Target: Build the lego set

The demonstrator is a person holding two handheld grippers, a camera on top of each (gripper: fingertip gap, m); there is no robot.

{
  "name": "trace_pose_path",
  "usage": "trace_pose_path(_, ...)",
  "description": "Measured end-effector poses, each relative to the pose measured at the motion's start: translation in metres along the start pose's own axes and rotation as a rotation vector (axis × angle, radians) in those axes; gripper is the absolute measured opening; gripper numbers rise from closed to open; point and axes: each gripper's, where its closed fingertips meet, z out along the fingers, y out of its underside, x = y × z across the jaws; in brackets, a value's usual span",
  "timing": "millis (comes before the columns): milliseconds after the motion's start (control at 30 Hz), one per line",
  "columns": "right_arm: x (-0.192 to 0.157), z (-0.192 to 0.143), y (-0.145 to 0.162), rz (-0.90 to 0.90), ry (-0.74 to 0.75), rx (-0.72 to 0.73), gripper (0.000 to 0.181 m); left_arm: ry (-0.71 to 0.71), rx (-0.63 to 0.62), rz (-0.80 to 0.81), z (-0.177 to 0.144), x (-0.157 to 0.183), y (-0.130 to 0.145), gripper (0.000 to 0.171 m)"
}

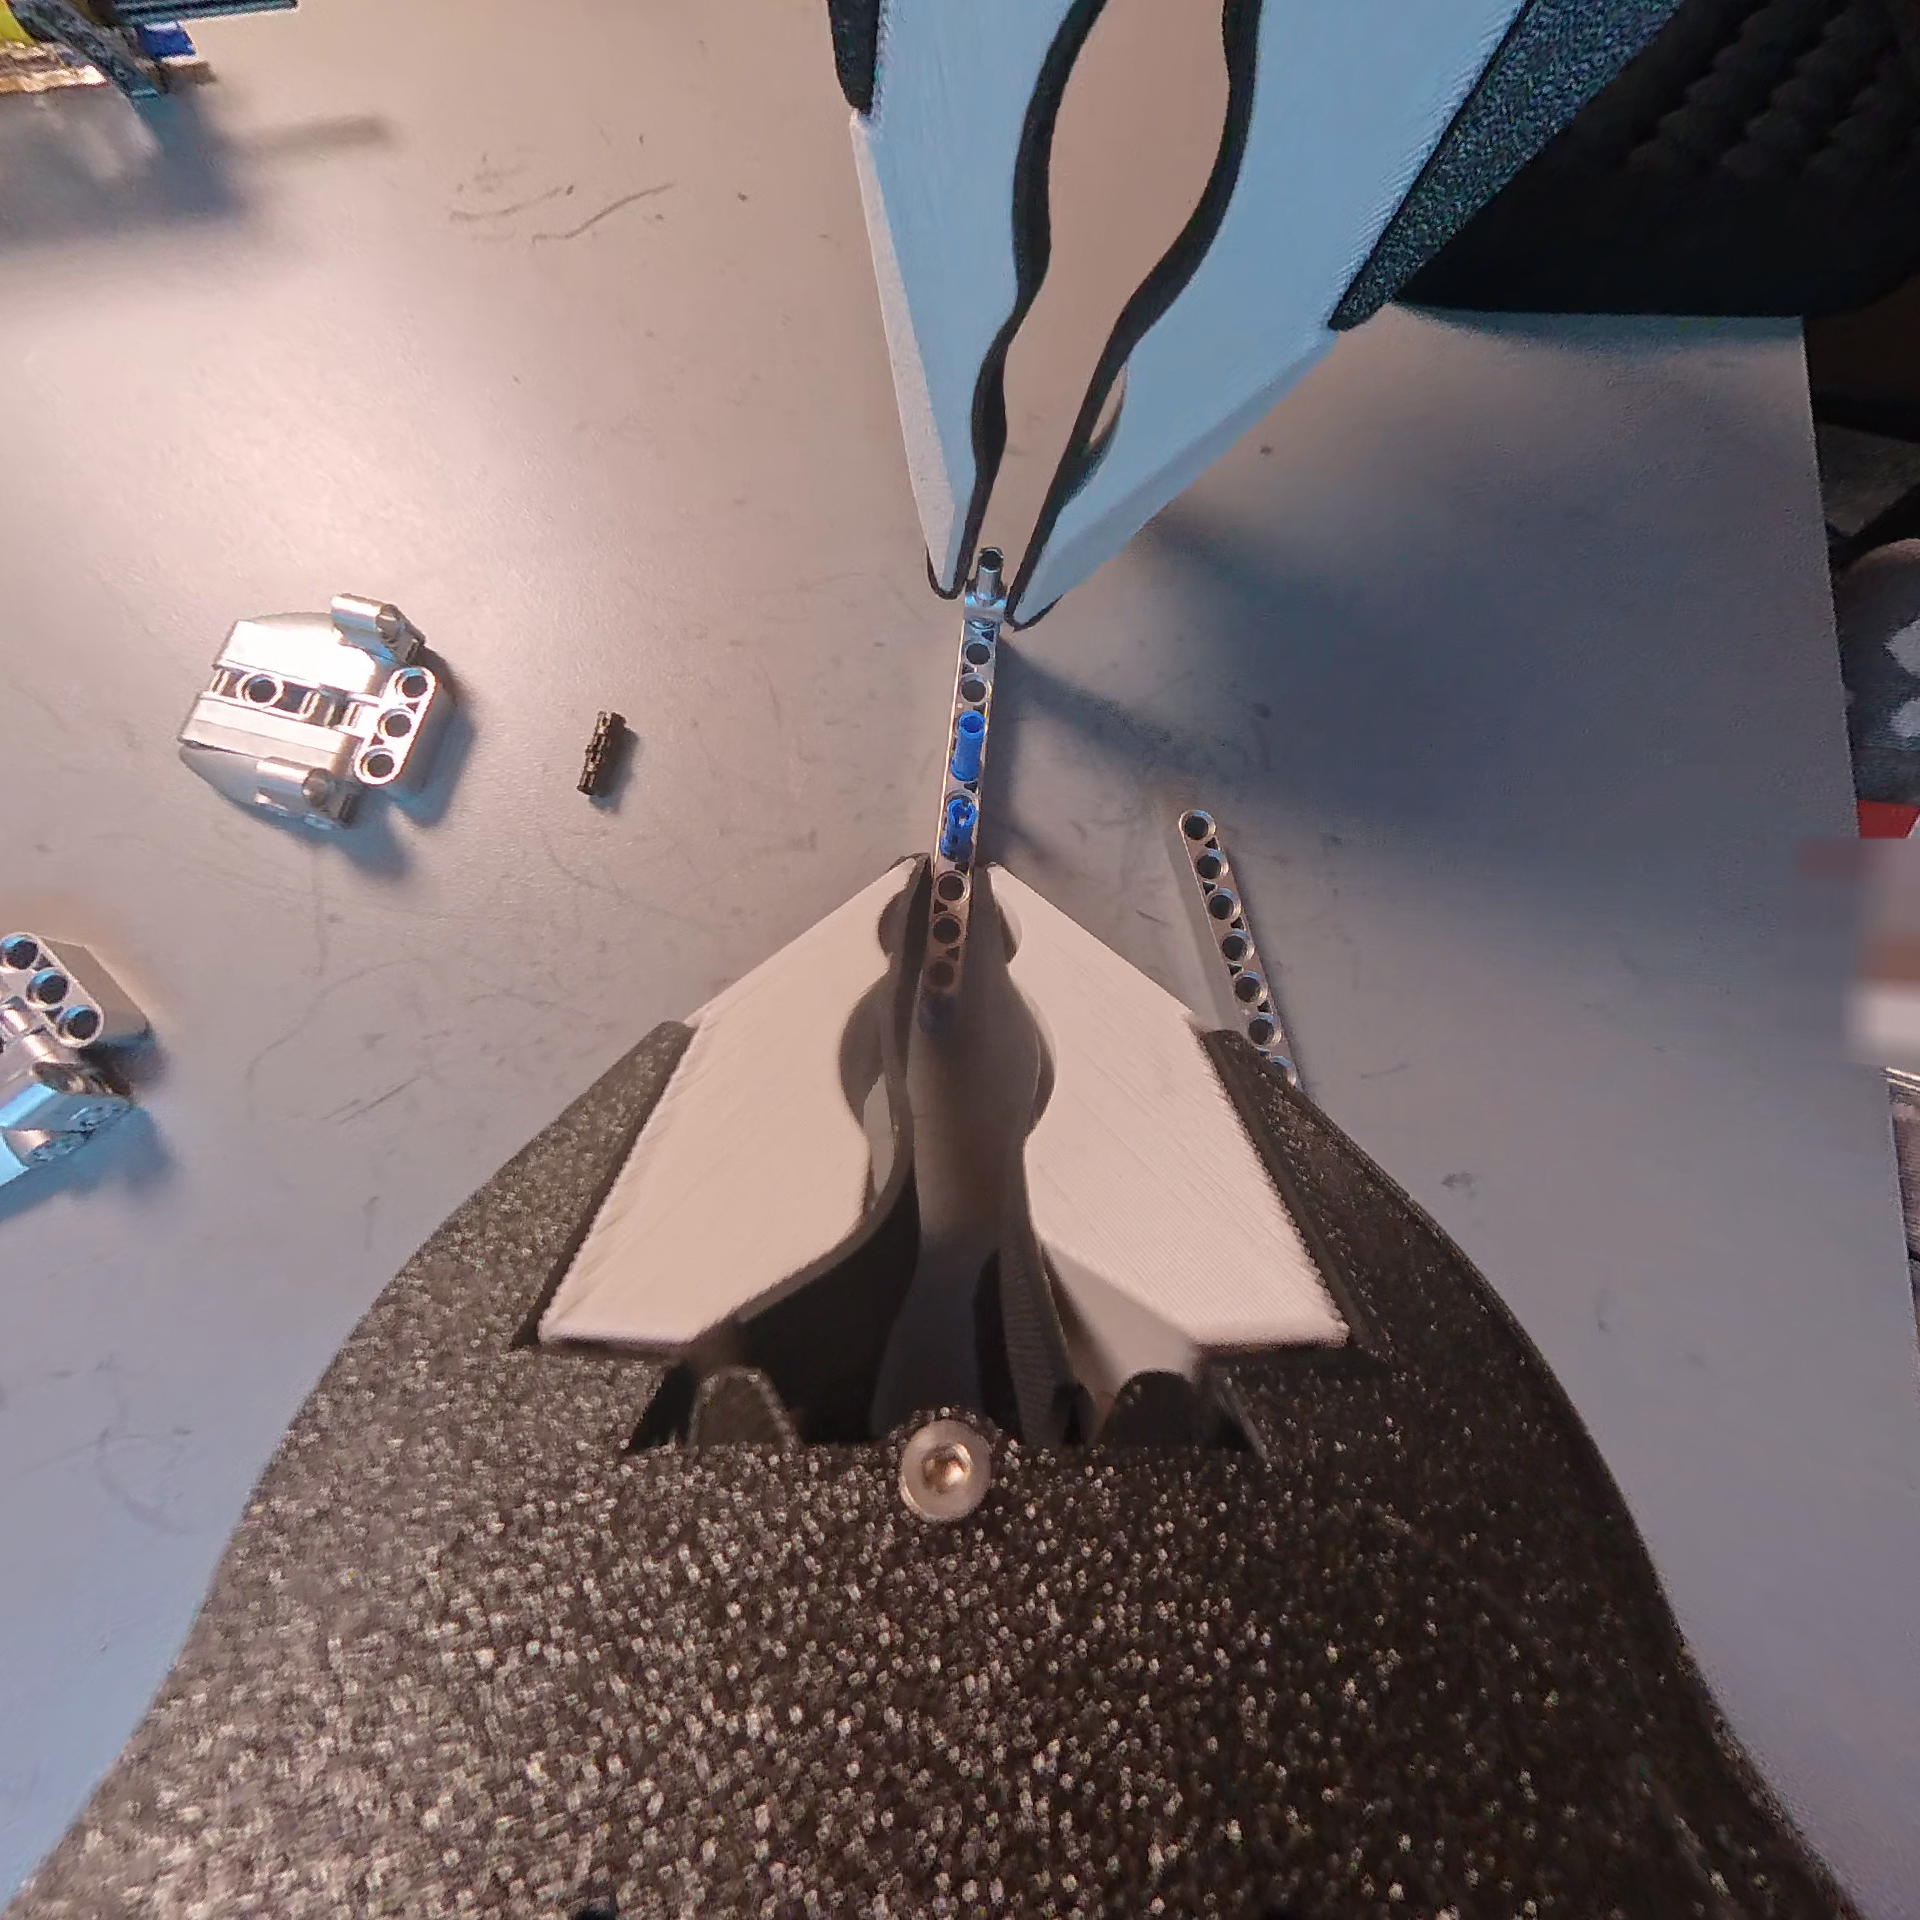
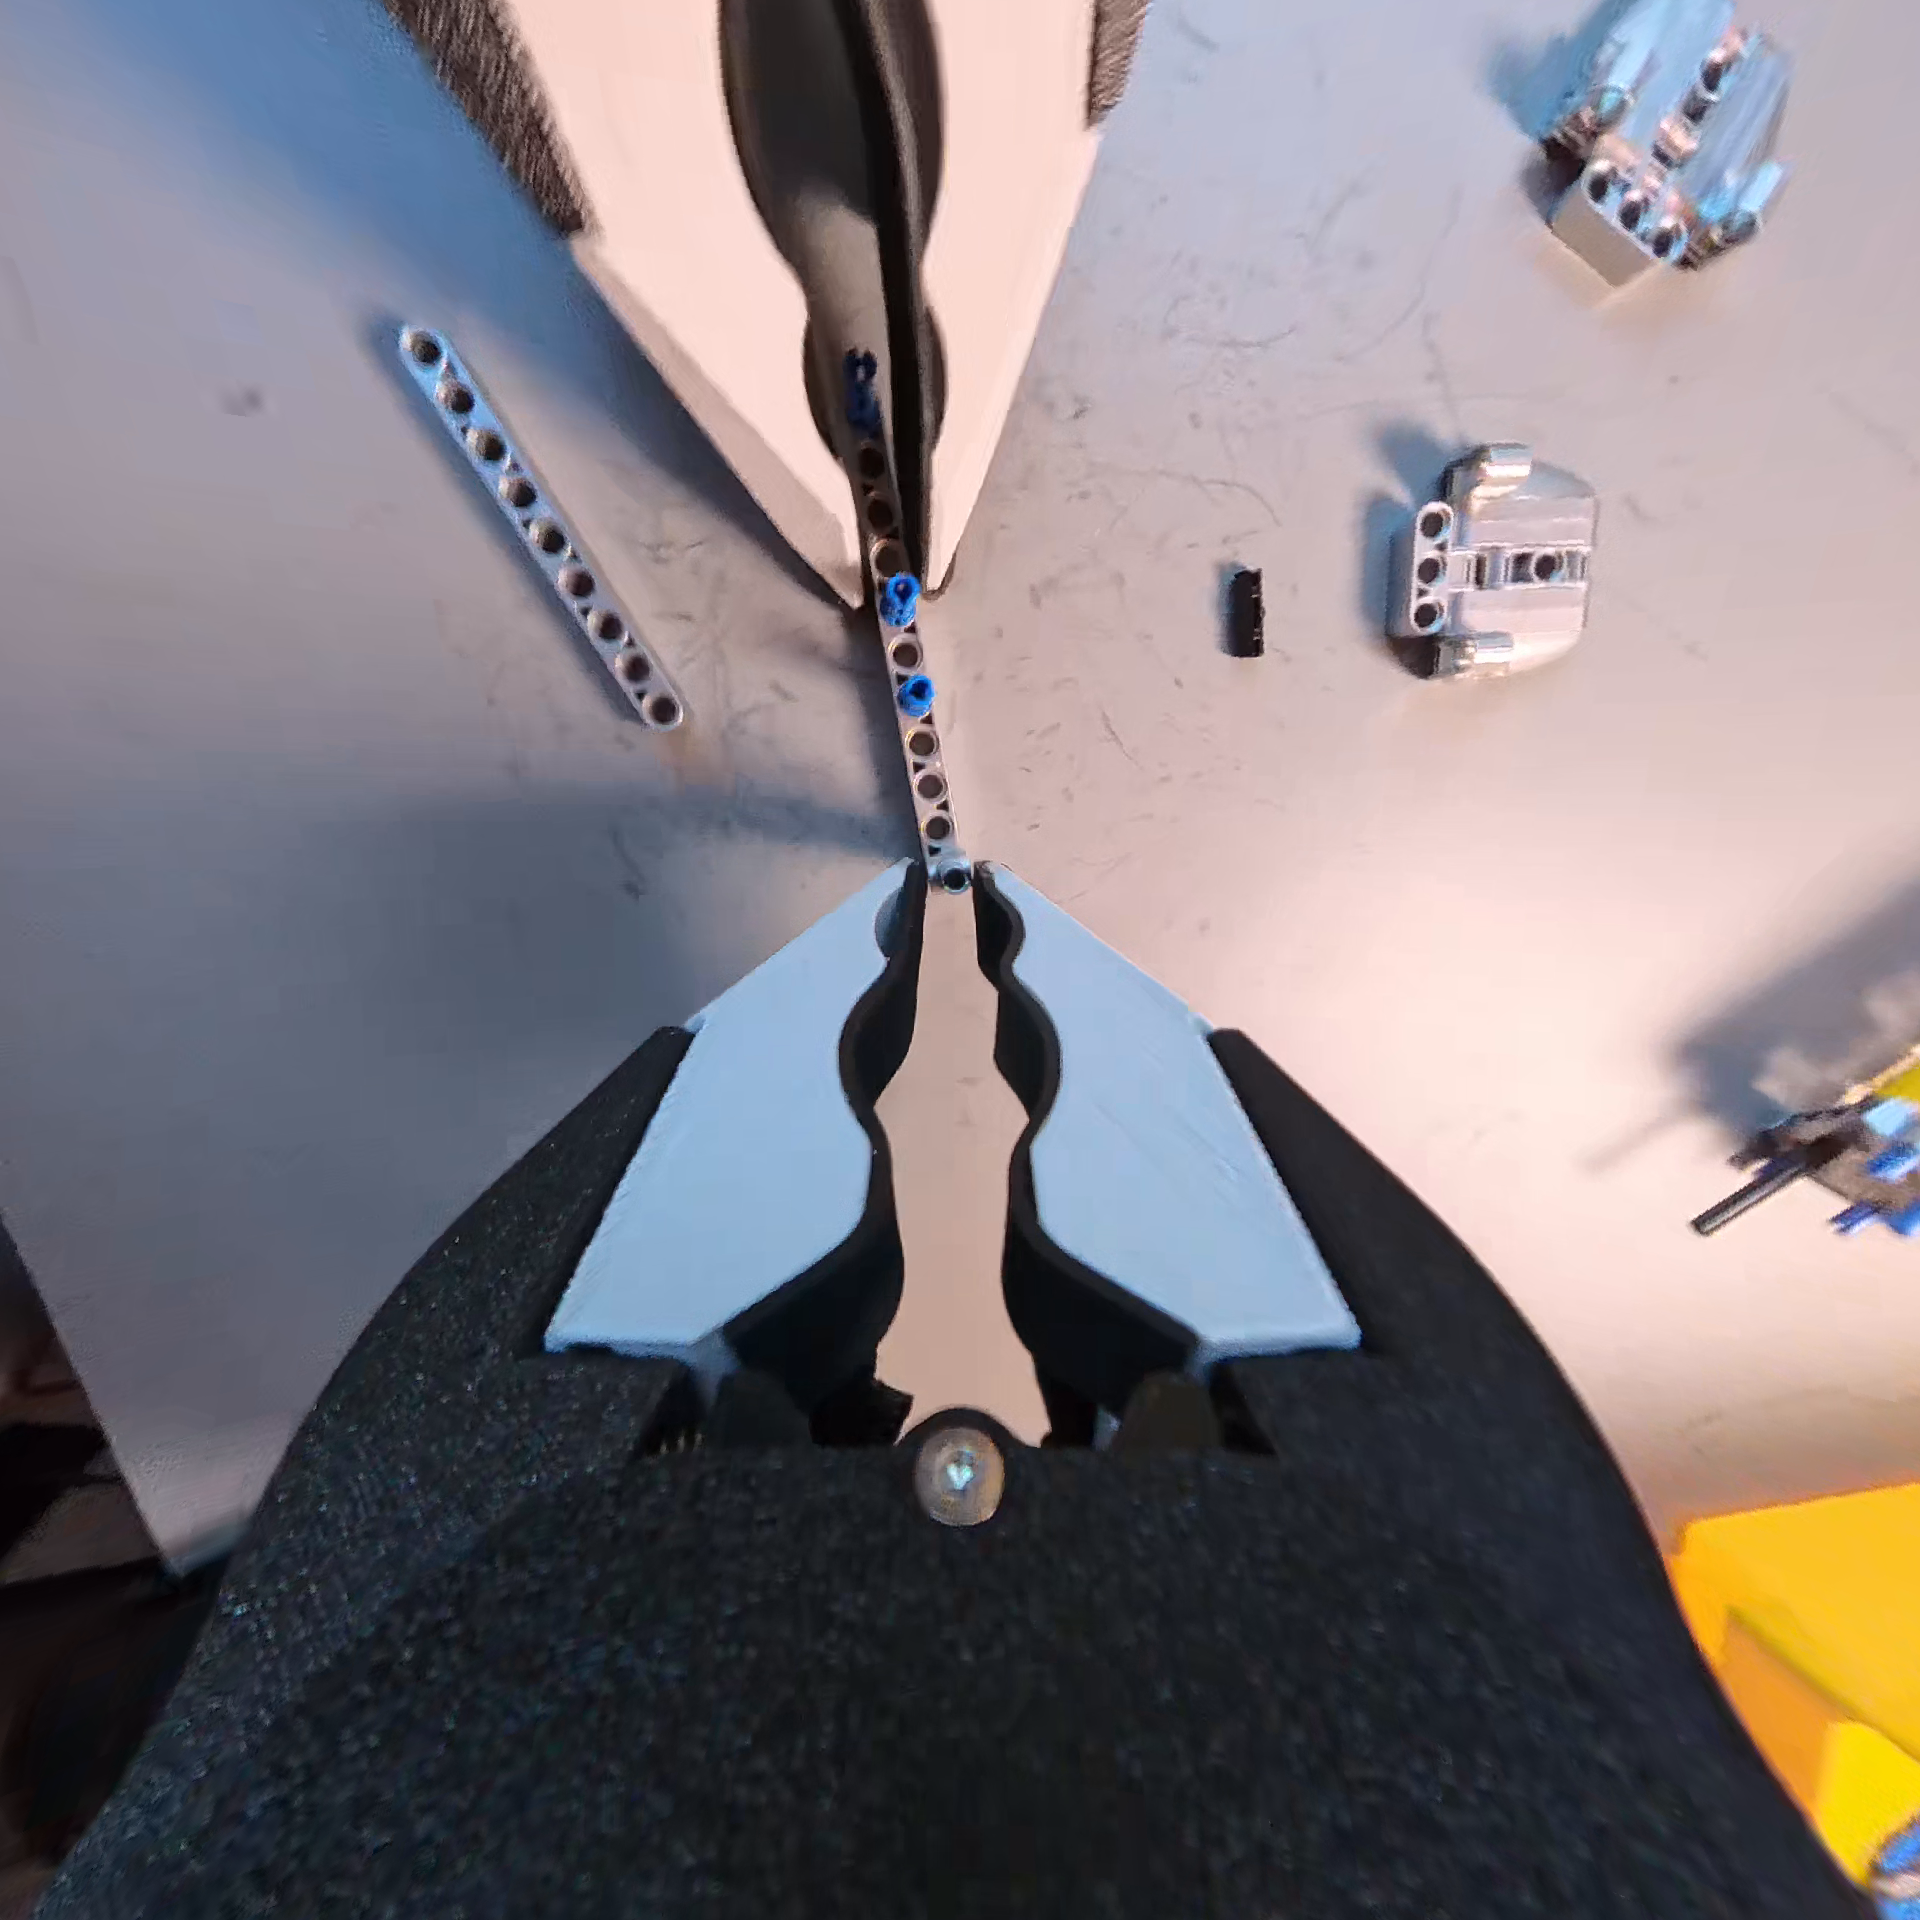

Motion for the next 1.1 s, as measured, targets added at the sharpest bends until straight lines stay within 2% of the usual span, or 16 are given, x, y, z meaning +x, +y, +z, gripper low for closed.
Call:
trace_pose_path(100, -0.002, 0.003, 0.005, -0.097, -0.019, -0.03, 0.016, -0.001, 0.004, 0.018, 0.0, 0.0, 0.0, 0.005)
trace_pose_path(333, -0.007, 0.007, 0.002, -0.07, -0.062, 0.044, 0.015, 0.034, 0.005, 0.009, -0.003, 0.002, 0.002, 0.005)
trace_pose_path(433, -0.007, 0.001, -0.009, 0.019, -0.104, 0.205, 0.022, 0.118, 0.055, -0.059, -0.014, 0.004, -0.001, 0.005)
trace_pose_path(533, -0.001, -0.009, -0.024, 0.126, -0.129, 0.417, 0.028, 0.267, 0.17, -0.188, -0.033, 0.008, -0.014, 0.005)
trace_pose_path(600, 0.006, -0.018, -0.034, 0.15, -0.115, 0.554, 0.028, 0.348, 0.232, -0.268, -0.045, 0.007, -0.02, 0.005)
trace_pose_path(700, 0.013, -0.029, -0.047, 0.129, -0.097, 0.704, 0.027, 0.394, 0.301, -0.334, -0.055, 0.001, -0.026, 0.005)
trace_pose_path(900, 0.015, -0.037, -0.068, 0.028, -0.156, 0.819, 0.026, 0.324, 0.311, -0.307, -0.056, -0.007, -0.024, 0.005)
trace_pose_path(967, 0.016, -0.041, -0.067, 0.04, -0.184, 0.829, 0.022, 0.291, 0.308, -0.284, -0.054, -0.009, -0.023, 0.005)
trace_pose_path(1033, 0.018, -0.042, -0.063, 0.066, -0.172, 0.839, 0.008, 0.28, 0.313, -0.264, -0.054, -0.008, -0.025, 0.005)
trace_pose_path(1100, 0.016, -0.04, -0.058, 0.073, -0.171, 0.82, 0.008, 0.274, 0.314, -0.255, -0.053, -0.008, -0.026, 0.005)
